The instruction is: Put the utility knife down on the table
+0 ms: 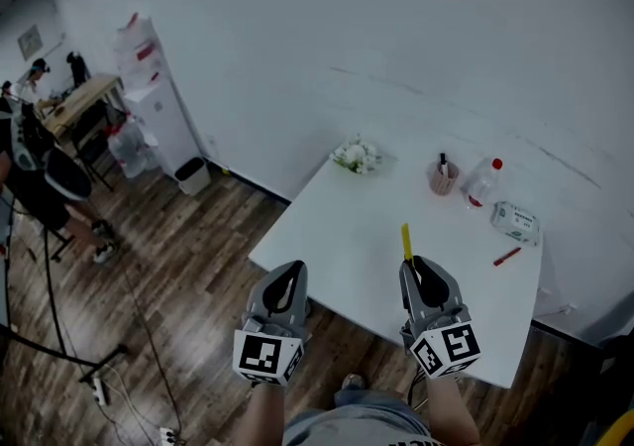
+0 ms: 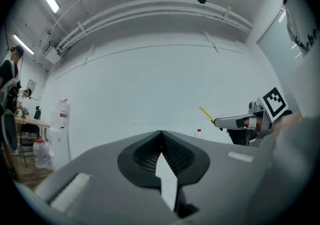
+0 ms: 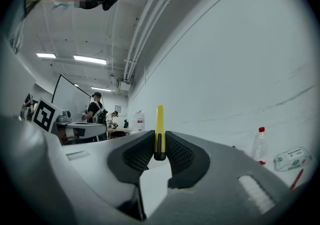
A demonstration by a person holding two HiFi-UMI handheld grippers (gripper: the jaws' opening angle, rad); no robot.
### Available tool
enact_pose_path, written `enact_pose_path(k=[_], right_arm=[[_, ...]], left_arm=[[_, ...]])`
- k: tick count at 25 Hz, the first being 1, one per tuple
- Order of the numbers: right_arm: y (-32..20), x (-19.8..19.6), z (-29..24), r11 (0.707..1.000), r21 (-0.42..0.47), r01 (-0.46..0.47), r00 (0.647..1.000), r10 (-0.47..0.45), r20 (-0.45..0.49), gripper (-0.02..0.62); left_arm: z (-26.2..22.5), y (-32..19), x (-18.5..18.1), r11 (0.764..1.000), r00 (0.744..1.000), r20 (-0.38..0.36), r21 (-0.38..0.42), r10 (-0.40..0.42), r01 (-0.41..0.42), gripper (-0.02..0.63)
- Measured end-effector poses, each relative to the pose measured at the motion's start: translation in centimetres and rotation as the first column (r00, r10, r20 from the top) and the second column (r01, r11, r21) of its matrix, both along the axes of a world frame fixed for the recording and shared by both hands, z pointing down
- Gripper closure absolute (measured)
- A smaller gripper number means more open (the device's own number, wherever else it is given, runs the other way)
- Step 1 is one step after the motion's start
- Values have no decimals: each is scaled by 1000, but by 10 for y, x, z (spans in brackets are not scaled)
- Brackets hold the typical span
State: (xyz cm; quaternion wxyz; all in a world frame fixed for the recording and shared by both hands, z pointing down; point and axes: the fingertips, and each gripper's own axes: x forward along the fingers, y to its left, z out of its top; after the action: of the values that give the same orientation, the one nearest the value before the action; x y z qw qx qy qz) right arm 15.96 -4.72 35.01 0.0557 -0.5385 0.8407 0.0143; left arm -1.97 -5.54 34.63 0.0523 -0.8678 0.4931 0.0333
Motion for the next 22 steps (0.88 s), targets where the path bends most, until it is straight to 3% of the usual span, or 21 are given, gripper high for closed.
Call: enact_pose_path(k=[6,12,22], right_arm=[[-30,10,5,1000,-10,28,999,-28,14,529],[-53,-2,14,998,-45,54,998,-52,29,529],[-111,-20,37,992,-128,4,1000,-3,9,529]], left_arm=[[-4,-20,11,1000,1000,-2,20,-19,19,598],[-2,-36,-4,999,999,1,-6,-53,53,598],[5,-92,-16,1000,1000,17,-11,17,-17,595]])
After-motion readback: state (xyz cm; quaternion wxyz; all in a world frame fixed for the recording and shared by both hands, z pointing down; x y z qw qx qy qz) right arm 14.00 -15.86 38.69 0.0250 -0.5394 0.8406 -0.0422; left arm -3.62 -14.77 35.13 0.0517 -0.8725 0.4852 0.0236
